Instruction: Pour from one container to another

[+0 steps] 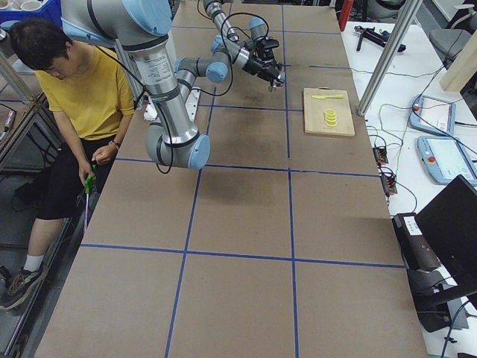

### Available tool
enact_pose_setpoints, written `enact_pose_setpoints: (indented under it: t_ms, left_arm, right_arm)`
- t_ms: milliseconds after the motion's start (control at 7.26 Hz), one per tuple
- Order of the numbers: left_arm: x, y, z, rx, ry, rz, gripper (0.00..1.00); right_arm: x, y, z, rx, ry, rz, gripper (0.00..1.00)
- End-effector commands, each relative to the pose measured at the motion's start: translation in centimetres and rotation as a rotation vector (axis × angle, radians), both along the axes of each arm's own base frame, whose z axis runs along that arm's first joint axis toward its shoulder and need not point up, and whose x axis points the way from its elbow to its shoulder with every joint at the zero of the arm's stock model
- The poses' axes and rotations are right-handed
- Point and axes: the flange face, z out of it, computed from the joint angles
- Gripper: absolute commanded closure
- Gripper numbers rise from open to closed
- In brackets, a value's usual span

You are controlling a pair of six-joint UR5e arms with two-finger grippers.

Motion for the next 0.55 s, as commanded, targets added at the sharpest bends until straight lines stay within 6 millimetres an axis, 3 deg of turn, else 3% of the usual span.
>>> enact_pose_setpoints:
  t_ms: [0, 413]
  left_arm:
    - [1.67, 1.78, -0.17, -0.026, 0.015, 0.009, 1.00]
    - [2.13, 2.26, -0.70, -0.022, 0.023, 0.018, 1.00]
  right_arm:
    - [-0.09, -0.03, 0.00, 0.013, 0.051, -0.018, 1.00]
    - [-0.16, -0.16, 0.12, 0.030, 0.118, -0.044, 1.00]
